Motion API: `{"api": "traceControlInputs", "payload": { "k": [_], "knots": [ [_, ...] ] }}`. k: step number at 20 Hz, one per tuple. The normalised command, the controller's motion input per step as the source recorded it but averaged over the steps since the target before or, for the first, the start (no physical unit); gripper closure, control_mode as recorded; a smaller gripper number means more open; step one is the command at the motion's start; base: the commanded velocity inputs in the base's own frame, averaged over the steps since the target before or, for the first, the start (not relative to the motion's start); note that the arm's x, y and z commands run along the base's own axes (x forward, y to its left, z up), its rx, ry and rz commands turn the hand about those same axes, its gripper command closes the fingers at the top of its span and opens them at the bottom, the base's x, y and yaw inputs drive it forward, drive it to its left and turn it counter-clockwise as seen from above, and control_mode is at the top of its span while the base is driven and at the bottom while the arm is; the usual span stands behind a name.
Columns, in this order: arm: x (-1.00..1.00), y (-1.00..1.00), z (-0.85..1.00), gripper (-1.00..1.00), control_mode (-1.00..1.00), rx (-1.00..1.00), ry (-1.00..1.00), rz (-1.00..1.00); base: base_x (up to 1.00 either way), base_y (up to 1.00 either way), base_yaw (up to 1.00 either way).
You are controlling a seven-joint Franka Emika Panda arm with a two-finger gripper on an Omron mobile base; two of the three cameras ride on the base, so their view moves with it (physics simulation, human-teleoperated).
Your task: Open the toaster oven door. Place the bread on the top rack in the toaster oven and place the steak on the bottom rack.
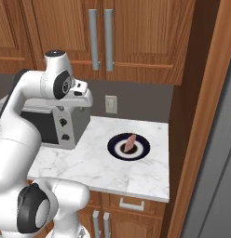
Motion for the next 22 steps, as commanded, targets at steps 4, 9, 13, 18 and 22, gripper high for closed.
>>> {"api": "traceControlInputs", "payload": {
  "k": [4, 9, 13, 18, 22],
  "knots": [
    [-0.04, -0.01, -0.01, -1.0, -1.0, 0.0, 0.0, 0.0, -0.01, 0.0, 0.0],
    [-0.07, 0.14, -0.18, -1.0, -1.0, -0.05, 0.01, -0.02, 0.0, 0.0, 0.0],
    [-0.13, 0.47, -0.34, -1.0, -1.0, -0.21, -0.02, 0.08, 0.0, 0.0, 0.0],
    [-0.38, 0.3, -0.37, -1.0, -1.0, 0.03, -0.01, 0.06, 0.0, 0.0, 0.0],
    [-0.36, 0.43, -0.29, -1.0, -1.0, 0.04, 0.0, 0.1, 0.0, 0.0, 0.0]
  ]
}}
